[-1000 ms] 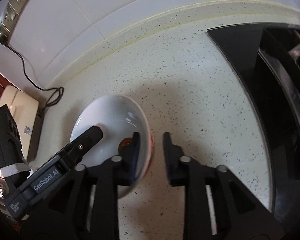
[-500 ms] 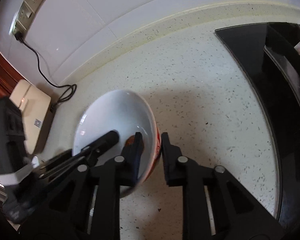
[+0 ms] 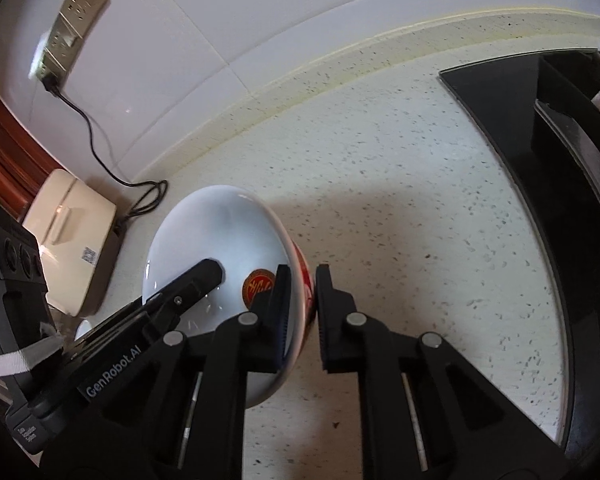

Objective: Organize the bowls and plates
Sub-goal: 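Lift the red-banded bowl with both grippers and carry it toward the bowl stack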

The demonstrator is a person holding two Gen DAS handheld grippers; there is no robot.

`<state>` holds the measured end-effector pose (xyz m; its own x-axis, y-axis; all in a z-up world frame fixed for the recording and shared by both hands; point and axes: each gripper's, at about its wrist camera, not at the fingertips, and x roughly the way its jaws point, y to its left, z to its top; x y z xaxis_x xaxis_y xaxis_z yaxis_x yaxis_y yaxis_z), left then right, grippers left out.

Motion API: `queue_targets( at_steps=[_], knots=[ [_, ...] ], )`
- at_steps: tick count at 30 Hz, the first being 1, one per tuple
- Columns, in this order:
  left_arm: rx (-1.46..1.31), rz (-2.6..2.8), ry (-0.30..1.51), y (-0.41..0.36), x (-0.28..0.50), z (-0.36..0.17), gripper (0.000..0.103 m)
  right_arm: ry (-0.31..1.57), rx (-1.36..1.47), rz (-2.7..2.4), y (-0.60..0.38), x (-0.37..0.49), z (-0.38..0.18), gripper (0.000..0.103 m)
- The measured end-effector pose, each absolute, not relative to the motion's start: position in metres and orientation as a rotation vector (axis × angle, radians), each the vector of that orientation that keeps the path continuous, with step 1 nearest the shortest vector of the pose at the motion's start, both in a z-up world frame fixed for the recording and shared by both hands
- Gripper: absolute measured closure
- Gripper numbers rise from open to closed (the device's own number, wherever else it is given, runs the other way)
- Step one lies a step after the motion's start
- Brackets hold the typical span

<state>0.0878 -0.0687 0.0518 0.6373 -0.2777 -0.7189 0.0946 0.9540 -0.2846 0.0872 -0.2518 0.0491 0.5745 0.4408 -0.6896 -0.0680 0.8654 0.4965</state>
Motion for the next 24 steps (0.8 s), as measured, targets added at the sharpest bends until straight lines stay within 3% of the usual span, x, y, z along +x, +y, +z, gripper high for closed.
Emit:
queue_targets(
  at_steps=[24],
  knots=[
    [-0.241, -0.12, 0.68, -0.031, 0.05, 0.079, 0.09, 0.818, 0.405, 0.493, -0.213, 0.08, 0.064, 0.088]
  ],
)
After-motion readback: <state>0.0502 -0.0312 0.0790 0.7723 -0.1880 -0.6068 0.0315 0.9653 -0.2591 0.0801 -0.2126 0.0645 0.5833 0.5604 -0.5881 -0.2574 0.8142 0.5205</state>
